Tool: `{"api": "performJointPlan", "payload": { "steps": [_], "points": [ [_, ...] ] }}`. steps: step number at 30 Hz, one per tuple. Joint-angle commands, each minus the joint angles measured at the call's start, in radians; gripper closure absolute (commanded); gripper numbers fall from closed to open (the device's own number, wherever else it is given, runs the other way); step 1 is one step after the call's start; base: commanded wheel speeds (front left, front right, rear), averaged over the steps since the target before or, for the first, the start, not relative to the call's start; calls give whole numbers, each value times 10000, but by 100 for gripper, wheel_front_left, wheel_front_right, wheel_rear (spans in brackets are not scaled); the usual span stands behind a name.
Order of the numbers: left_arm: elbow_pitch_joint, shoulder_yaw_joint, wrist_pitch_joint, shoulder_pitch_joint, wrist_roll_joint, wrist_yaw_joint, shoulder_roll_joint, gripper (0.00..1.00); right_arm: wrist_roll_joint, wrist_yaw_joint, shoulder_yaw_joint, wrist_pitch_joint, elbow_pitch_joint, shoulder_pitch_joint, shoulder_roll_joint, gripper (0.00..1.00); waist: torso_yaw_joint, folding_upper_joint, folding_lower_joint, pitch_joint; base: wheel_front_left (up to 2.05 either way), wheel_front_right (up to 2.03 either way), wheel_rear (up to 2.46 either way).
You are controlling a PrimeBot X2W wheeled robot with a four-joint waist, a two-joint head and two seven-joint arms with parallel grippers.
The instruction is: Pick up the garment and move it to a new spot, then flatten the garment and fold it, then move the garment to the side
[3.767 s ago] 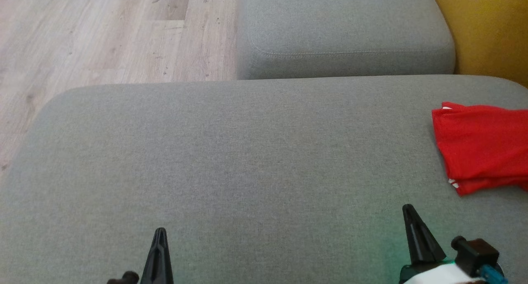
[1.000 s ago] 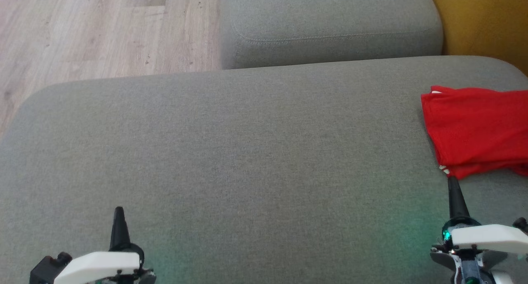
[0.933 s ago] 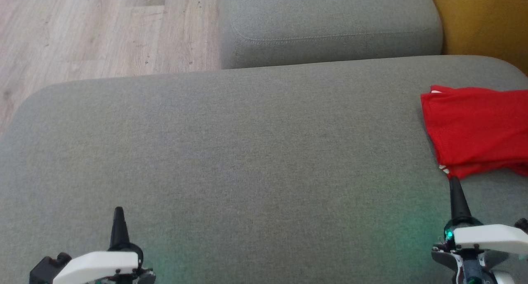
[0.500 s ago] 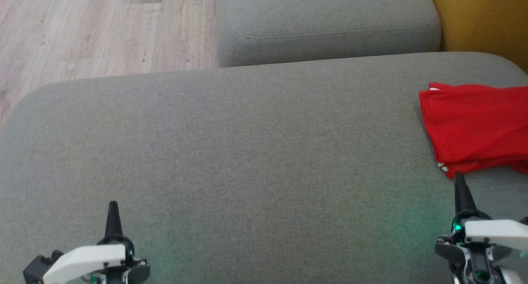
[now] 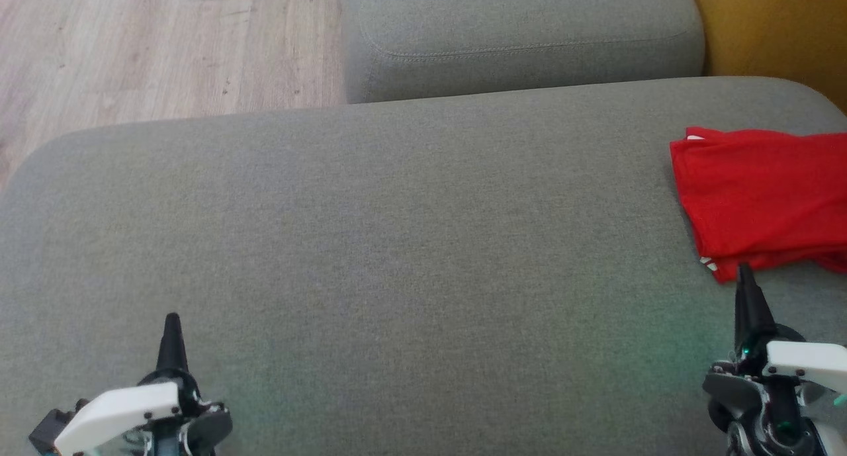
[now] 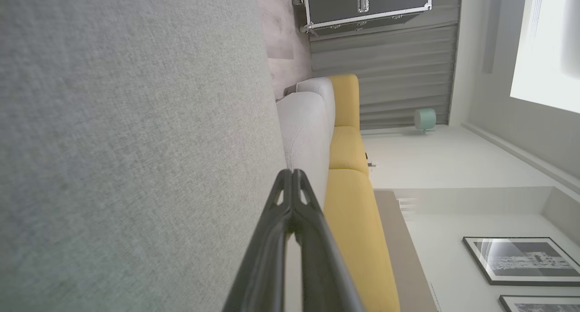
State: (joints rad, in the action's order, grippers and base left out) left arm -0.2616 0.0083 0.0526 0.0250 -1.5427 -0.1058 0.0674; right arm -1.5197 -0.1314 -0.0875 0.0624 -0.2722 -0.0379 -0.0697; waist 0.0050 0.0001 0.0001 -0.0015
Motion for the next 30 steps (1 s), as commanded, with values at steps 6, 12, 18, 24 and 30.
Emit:
{"api": "performJointPlan", "payload": {
  "steps": [6,12,18,24,30],
  "points": [
    [197,613,242,766,-847,-223,120,100,-930,7,1,277,293,-652,17,100,-42,-1,-1,39,0,0,0],
    [183,675,301,799,-975,-249,102,100,-1074,7,-40,329,287,-679,32,100,-50,-1,-1,47,0,0,0],
    [181,701,322,801,-953,-249,84,100,-1059,7,-58,343,286,-681,45,100,-50,-1,-1,47,0,0,0],
    [180,722,339,802,-936,-249,69,100,-1048,7,-71,354,285,-682,54,100,-50,-1,-1,47,0,0,0],
    [179,746,358,804,-916,-249,52,100,-1035,7,-87,366,284,-683,65,100,-50,-1,-1,47,0,0,0]
  ]
}}
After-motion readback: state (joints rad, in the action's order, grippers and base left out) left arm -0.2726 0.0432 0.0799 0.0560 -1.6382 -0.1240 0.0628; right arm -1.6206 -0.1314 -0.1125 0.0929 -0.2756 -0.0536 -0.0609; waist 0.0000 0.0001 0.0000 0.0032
